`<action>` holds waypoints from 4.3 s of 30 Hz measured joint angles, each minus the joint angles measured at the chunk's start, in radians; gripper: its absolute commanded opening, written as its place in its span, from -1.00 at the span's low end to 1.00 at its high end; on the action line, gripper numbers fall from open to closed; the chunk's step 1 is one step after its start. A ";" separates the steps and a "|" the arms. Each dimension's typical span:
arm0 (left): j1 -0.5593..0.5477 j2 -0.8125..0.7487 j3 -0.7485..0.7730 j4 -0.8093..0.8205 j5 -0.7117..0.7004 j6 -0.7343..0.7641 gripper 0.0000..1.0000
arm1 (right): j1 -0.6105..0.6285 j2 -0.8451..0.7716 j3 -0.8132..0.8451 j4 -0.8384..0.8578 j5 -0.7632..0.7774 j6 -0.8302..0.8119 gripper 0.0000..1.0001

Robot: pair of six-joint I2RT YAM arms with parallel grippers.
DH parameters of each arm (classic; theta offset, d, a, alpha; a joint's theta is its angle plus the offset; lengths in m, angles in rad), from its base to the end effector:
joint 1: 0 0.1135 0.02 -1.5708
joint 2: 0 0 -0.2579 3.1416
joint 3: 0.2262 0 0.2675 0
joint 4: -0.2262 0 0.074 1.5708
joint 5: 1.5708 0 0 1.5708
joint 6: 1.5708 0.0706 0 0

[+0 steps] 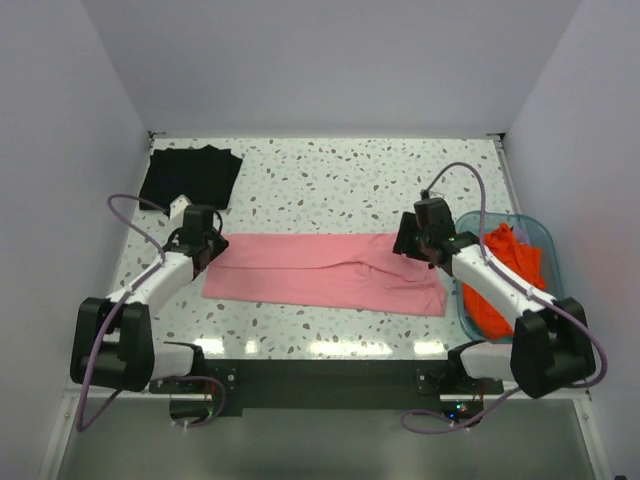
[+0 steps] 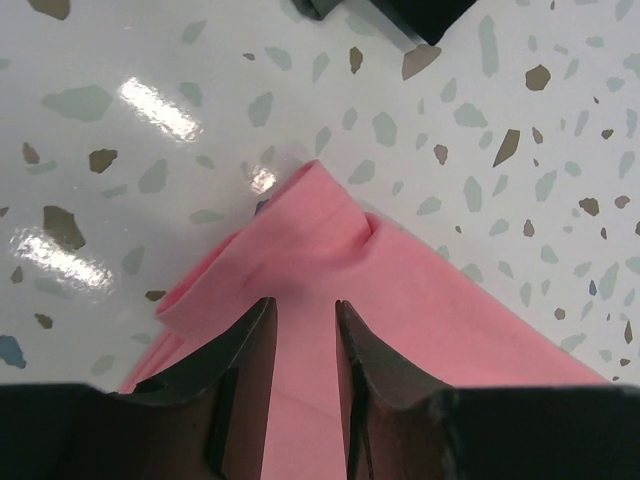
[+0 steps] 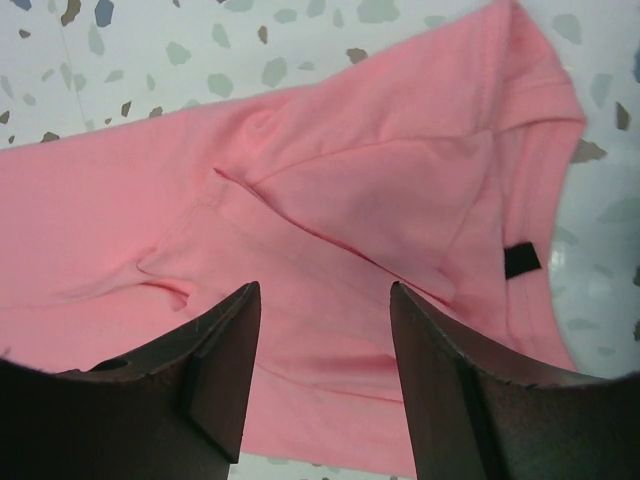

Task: Fold and stack the t-shirts
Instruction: Fold the tshirt

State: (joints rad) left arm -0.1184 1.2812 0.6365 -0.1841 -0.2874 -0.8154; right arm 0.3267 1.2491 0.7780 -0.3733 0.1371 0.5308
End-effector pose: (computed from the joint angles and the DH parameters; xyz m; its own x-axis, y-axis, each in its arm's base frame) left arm 0.2869 -0.0140 0.1475 -0.4458 -0.6500 -0.6154 -0.5856 0.7318 -0.3487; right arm 0.2811 0.0851 0.1857 -0.7280 0.2828 -0.6245 0.1584 0.9557 0.2481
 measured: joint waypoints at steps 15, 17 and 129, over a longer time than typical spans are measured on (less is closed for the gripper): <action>-0.066 0.205 0.057 0.043 0.008 0.014 -0.38 | 0.140 0.416 0.235 0.105 0.043 -0.083 0.11; -0.066 0.212 0.057 0.050 0.008 0.014 -0.38 | 0.149 0.444 0.246 0.108 0.055 -0.088 0.02; -0.065 0.233 0.036 0.124 0.023 0.014 -0.41 | 0.283 0.571 0.332 0.050 0.300 -0.060 -0.04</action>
State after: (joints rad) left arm -0.1837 1.5146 0.6724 -0.0601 -0.2649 -0.8009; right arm 0.6098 1.8206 1.1095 -0.3233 0.4370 0.4706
